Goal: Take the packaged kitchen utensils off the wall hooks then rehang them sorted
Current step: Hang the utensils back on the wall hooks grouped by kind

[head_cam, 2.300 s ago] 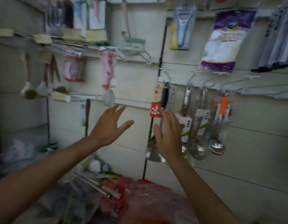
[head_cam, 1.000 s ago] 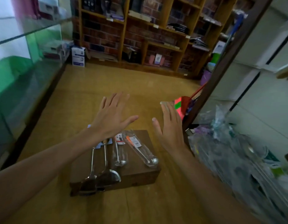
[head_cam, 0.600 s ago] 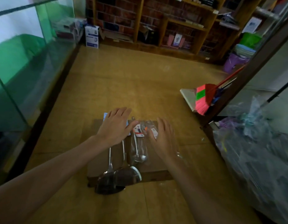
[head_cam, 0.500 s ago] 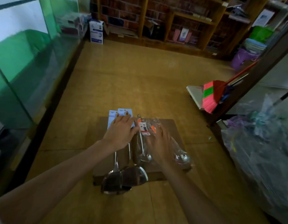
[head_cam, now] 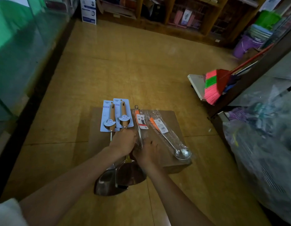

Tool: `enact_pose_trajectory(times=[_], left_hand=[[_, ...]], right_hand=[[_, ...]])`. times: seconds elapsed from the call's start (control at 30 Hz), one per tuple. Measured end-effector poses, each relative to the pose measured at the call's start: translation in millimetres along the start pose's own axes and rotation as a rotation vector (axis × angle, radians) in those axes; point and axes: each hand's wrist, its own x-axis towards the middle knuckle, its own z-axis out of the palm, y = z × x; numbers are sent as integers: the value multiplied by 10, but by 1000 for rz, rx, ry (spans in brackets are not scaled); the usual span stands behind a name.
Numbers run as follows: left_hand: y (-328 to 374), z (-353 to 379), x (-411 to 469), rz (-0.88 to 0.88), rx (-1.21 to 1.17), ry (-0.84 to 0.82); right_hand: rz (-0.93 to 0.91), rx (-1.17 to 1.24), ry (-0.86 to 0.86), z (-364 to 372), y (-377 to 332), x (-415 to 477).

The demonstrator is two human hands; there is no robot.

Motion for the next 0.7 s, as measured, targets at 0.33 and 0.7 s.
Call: enact_pose_trajectory(times=[0.33,0.7], left_hand=[[312,-471,296,-446,-886,175],[756,-917,321,-532,-1184,201]], right_hand=[[-214,5,140,-364,-31,-340],[-306,70,282,-841,-166,-522]])
